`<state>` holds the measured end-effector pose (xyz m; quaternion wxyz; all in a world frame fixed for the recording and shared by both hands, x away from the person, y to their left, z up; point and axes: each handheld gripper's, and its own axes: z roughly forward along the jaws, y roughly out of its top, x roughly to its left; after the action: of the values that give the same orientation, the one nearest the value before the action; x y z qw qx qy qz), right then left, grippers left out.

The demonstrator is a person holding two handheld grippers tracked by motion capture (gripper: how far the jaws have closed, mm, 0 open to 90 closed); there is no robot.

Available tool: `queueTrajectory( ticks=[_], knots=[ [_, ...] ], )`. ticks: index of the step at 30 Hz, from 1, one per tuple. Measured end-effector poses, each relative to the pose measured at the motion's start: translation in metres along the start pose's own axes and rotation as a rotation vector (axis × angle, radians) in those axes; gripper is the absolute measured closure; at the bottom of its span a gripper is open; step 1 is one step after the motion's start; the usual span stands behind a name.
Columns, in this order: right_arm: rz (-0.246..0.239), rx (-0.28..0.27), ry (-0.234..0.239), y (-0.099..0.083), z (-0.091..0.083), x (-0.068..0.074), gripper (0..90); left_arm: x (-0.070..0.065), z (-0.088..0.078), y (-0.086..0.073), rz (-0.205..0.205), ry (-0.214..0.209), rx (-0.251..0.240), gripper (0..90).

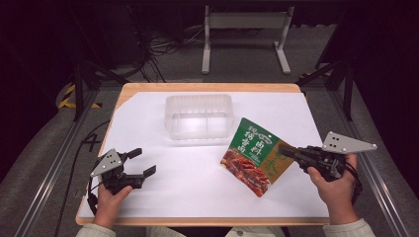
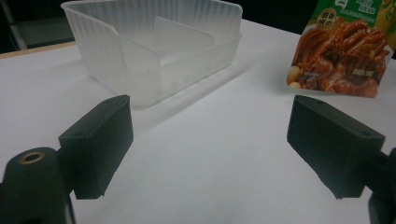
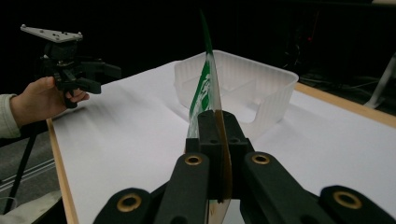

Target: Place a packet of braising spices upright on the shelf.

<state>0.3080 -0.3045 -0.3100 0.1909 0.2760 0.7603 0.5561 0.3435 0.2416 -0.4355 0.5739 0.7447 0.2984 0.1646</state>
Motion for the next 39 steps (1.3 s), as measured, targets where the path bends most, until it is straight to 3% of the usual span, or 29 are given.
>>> queueTrajectory(
  ticks=[4, 14, 22, 39],
  knots=[
    [-0.032, -0.01, -0.033, 0.006, -0.001, 0.002, 90.0, 0.0, 0.0, 0.0, 0.0, 0.001, 0.0, 15.0],
    [-0.035, -0.038, -0.099, 0.022, -0.008, -0.004, 90.0, 0.0, 0.0, 0.0, 0.002, 0.002, 0.004, 15.0],
    [0.03, -0.062, -0.103, 0.039, -0.011, -0.02, 90.0, 0.001, 0.0, 0.0, 0.003, 0.006, 0.003, 15.1],
    [0.053, -0.067, -0.141, 0.063, -0.01, -0.034, 90.0, 0.0, 0.0, 0.0, 0.003, 0.0, 0.008, 15.0]
  ],
)
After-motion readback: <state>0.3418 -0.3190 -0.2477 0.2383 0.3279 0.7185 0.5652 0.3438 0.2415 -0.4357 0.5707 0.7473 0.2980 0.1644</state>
